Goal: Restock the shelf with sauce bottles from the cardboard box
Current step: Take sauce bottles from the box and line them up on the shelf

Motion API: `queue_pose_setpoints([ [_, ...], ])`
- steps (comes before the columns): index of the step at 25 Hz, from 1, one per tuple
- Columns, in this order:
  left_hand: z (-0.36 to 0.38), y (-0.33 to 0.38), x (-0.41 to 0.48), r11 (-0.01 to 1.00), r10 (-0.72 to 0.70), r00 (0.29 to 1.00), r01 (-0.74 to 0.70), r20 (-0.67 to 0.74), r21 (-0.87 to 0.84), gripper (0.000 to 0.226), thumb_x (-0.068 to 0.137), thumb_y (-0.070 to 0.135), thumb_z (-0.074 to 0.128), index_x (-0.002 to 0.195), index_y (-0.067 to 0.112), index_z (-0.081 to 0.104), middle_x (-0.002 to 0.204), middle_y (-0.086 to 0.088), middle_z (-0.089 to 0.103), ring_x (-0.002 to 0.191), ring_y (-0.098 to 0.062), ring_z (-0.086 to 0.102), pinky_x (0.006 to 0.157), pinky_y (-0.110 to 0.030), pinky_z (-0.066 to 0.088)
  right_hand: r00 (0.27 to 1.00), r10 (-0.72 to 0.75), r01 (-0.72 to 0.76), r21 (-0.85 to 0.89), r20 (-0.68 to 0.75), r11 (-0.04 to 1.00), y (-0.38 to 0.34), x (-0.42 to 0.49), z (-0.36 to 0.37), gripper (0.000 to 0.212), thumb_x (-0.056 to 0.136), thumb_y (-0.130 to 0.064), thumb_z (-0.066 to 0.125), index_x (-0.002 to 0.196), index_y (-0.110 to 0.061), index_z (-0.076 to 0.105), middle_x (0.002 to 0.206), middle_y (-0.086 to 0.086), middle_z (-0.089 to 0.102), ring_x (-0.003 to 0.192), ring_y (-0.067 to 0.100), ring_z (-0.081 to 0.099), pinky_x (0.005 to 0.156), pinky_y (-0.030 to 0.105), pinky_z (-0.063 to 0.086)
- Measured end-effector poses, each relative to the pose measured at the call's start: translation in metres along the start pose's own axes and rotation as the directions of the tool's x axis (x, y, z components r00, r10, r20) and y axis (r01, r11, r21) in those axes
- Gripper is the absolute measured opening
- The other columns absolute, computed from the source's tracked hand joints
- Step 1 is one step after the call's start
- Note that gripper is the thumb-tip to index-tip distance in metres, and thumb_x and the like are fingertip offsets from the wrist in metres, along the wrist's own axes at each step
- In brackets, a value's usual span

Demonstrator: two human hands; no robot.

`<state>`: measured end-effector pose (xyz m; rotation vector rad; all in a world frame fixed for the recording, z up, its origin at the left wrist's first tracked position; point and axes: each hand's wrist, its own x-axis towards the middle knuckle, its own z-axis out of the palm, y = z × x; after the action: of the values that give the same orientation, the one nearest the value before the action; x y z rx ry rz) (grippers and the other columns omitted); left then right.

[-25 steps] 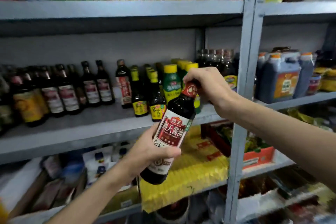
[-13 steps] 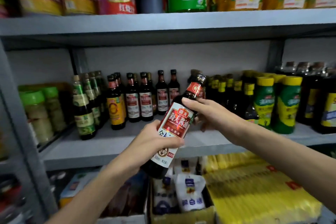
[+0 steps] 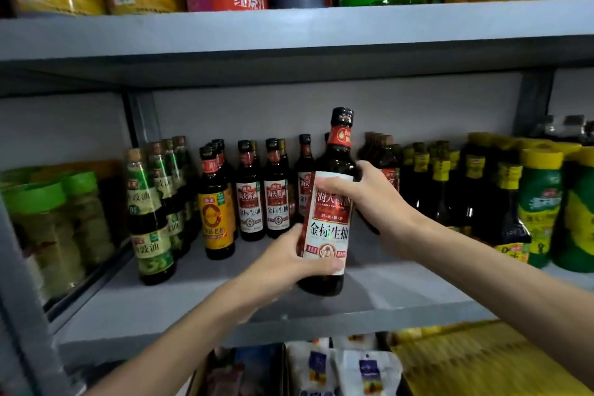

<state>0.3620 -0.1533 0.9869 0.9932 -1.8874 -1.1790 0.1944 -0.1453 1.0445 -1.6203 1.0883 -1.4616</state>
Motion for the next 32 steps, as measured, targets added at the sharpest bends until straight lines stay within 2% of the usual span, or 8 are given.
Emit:
queue_pose_setpoints([
  [3, 0.001, -0.01, 0.032, 0.997, 0.062, 0.989, -0.054, -0.133, 0.061, 0.057, 0.07, 0.03, 0.086, 0.12, 0.019, 0.061, 0.11, 0.002, 0.074, 0.103, -0.013, 0.07, 0.099, -0.039, 0.052, 0.998, -0.011, 0.009, 0.035, 0.056, 0.999, 0.016, 0.032, -0.012, 0.039, 0.084, -0.026, 0.075, 0.116, -0.007, 0.062, 0.101, 0.009, 0.077, 0.094, 0.021, 0.074, 0.091, 0.041, 0.057],
  [7, -0.006, -0.024, 0.068, 0.99, 0.09, 0.978, -0.068, -0.187, 0.12, 0.06, 0.064, 0.042, 0.081, 0.118, 0.024, 0.062, 0.111, 0.004, 0.074, 0.105, -0.011, 0.069, 0.099, -0.04, 0.052, 0.977, 0.043, -0.057, 0.058, 0.21, 0.997, 0.048, 0.061, -0.012, 0.021, 0.086, -0.015, 0.073, 0.106, -0.012, 0.068, 0.095, 0.003, 0.078, 0.086, 0.012, 0.075, 0.075, 0.021, 0.059],
  [10, -0.017, -0.033, 0.087, 0.977, 0.062, 0.986, -0.029, -0.154, 0.21, 0.053, 0.076, 0.033, 0.08, 0.123, 0.027, 0.056, 0.115, 0.009, 0.07, 0.107, -0.004, 0.065, 0.102, -0.034, 0.05, 0.968, 0.092, -0.117, 0.096, 0.235, 0.988, 0.079, 0.076, -0.007, 0.022, 0.081, -0.007, 0.077, 0.102, -0.013, 0.072, 0.1, 0.007, 0.077, 0.097, 0.022, 0.074, 0.095, 0.041, 0.055],
  [12, -0.028, -0.037, 0.097, 0.944, 0.032, 0.999, -0.018, -0.037, 0.328, 0.061, 0.083, 0.033, 0.076, 0.135, 0.029, 0.044, 0.127, 0.015, 0.061, 0.118, -0.002, 0.058, 0.106, -0.026, 0.043, 0.978, 0.073, -0.092, 0.091, 0.198, 0.992, 0.097, 0.09, -0.005, 0.032, 0.078, -0.012, 0.08, 0.109, -0.01, 0.071, 0.107, 0.01, 0.076, 0.103, 0.028, 0.072, 0.099, 0.05, 0.051],
  [15, -0.056, -0.05, 0.107, 0.77, -0.14, 0.986, 0.048, 0.095, 0.636, 0.087, 0.085, 0.045, 0.07, 0.152, 0.025, 0.018, 0.149, 0.008, 0.041, 0.136, -0.011, 0.041, 0.111, -0.026, 0.033, 0.991, 0.016, -0.018, 0.011, 0.131, 1.0, 0.11, 0.112, -0.001, 0.043, 0.074, -0.016, 0.083, 0.113, -0.016, 0.068, 0.109, 0.006, 0.075, 0.105, 0.022, 0.071, 0.099, 0.049, 0.052],
  [18, -0.077, -0.066, 0.109, 0.573, -0.32, 0.937, 0.074, 0.139, 0.817, 0.093, 0.085, 0.057, 0.064, 0.155, 0.021, 0.015, 0.162, 0.0, 0.024, 0.145, -0.02, 0.029, 0.113, -0.03, 0.028, 0.996, -0.011, 0.021, -0.112, 0.09, 0.994, 0.117, 0.13, 0.003, 0.041, 0.077, -0.004, 0.079, 0.107, -0.028, 0.064, 0.106, -0.002, 0.075, 0.1, 0.007, 0.071, 0.098, 0.039, 0.054],
  [25, -0.081, -0.079, 0.114, 0.508, -0.461, 0.848, 0.01, 0.262, 0.861, 0.099, 0.085, 0.059, 0.063, 0.157, 0.023, 0.007, 0.166, 0.003, 0.006, 0.151, -0.018, 0.01, 0.118, -0.031, 0.016, 0.997, 0.023, -0.008, -0.197, 0.075, 0.98, 0.154, 0.15, 0.023, 0.048, 0.073, -0.005, 0.083, 0.105, -0.032, 0.06, 0.114, 0.0, 0.073, 0.108, 0.015, 0.068, 0.102, 0.047, 0.05],
  [32, -0.084, -0.089, 0.116, 0.489, -0.428, 0.865, -0.023, 0.263, 0.872, 0.097, 0.081, 0.062, 0.065, 0.157, 0.027, 0.014, 0.165, 0.002, 0.009, 0.151, -0.021, 0.012, 0.119, -0.036, 0.018, 0.996, 0.041, -0.027, -0.171, 0.077, 0.985, 0.165, 0.155, 0.021, 0.047, 0.076, -0.004, 0.08, 0.109, -0.031, 0.059, 0.115, -0.002, 0.071, 0.109, 0.013, 0.067, 0.1, 0.041, 0.051],
])
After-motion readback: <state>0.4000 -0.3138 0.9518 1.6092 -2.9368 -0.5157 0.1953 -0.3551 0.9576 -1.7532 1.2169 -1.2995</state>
